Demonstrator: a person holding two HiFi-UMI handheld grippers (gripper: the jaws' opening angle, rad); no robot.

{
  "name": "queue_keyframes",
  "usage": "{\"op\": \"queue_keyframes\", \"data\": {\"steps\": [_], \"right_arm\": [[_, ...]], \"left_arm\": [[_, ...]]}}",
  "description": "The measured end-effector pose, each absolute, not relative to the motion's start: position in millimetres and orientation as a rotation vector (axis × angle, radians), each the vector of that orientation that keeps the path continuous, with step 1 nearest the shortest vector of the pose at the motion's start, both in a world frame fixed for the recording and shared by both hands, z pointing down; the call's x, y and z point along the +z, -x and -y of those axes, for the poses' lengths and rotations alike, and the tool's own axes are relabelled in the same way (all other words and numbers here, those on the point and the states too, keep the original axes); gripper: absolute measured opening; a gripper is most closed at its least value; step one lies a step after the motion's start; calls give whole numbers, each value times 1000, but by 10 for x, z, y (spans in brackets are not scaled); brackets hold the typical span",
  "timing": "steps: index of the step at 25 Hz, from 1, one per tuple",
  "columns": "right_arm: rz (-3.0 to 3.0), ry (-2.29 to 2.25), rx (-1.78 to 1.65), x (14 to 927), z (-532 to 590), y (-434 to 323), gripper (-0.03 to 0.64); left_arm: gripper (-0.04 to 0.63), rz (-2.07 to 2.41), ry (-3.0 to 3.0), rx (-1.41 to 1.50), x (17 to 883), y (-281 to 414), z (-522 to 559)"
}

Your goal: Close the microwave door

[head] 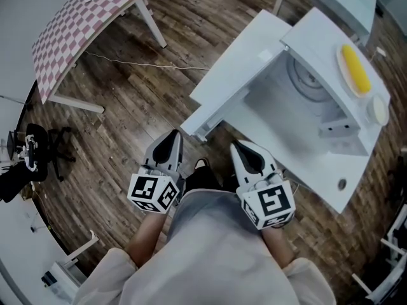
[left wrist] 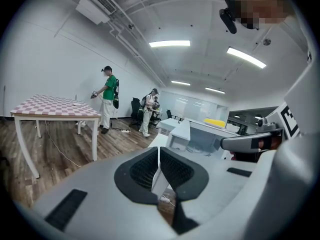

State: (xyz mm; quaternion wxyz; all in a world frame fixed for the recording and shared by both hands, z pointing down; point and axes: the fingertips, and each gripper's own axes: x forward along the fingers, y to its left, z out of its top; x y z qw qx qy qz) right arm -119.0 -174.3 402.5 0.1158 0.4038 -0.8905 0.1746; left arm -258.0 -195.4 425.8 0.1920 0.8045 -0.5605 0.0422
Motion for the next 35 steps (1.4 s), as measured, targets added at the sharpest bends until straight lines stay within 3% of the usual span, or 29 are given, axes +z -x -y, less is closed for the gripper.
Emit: {"op": "queue_keyframes", "data": {"steps": [35], "right_arm": [[2560, -1280, 560, 4090, 1814, 916, 23]], "left_arm": [[20, 1447, -2318, 179, 4432, 2288, 2051]]}}
